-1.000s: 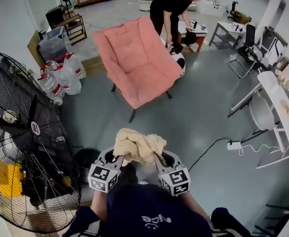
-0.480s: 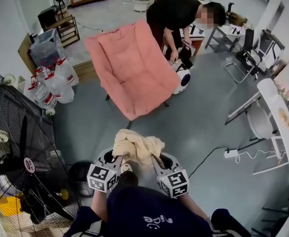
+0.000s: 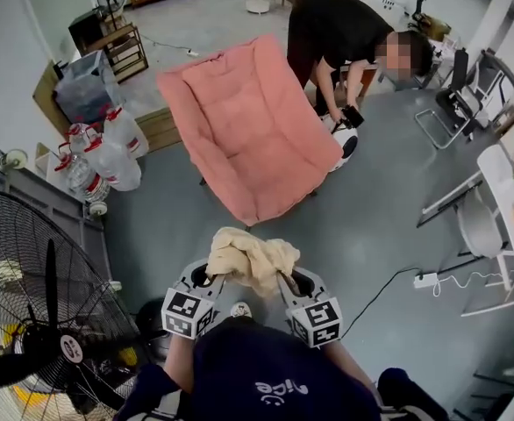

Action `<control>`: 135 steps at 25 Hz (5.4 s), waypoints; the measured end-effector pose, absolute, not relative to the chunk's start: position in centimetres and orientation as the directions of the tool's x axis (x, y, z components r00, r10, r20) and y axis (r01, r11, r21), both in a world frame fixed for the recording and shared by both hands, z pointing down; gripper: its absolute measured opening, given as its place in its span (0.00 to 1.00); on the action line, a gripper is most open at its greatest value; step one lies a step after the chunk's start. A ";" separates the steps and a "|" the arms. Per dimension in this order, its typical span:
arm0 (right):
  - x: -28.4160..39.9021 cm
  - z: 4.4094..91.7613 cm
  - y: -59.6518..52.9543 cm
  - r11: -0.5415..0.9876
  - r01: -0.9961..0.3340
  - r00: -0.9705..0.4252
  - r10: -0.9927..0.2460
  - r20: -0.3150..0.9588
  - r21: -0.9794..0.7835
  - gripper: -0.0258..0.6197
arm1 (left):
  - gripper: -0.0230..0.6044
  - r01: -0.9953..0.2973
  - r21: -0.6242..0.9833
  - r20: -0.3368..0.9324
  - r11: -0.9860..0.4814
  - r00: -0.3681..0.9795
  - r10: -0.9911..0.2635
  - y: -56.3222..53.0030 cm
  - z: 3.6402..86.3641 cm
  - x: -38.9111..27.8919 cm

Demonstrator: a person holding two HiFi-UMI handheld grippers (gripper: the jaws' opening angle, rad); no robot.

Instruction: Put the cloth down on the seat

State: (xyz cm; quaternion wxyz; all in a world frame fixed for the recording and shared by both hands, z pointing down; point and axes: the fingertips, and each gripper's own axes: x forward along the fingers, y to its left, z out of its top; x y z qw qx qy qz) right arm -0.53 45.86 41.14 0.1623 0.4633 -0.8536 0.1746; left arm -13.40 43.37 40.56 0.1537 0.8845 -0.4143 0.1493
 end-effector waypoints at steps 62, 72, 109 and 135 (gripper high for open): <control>6.3 34.0 -4.7 0.570 -0.808 -0.589 -0.770 0.243 -0.150 0.18 | 0.13 -0.796 0.164 0.211 -0.582 0.605 -0.768 -4.4 32.3 -7.0; 5.2 30.8 -9.4 0.521 -0.846 -0.532 -0.827 0.179 -0.109 0.17 | 0.13 -0.749 0.088 0.145 -0.657 0.662 -0.736 -10.4 28.9 -7.1; 11.1 63.6 -23.9 0.351 -0.904 -0.424 -0.658 0.622 -0.245 0.18 | 0.13 -0.835 0.051 0.718 -0.547 0.412 -0.562 -25.1 66.1 -5.3; 11.6 87.1 -25.3 0.316 -0.931 -0.319 -0.468 0.824 -0.181 0.18 | 0.13 -0.901 -0.033 0.869 -0.433 0.189 -0.458 -27.2 88.4 -5.7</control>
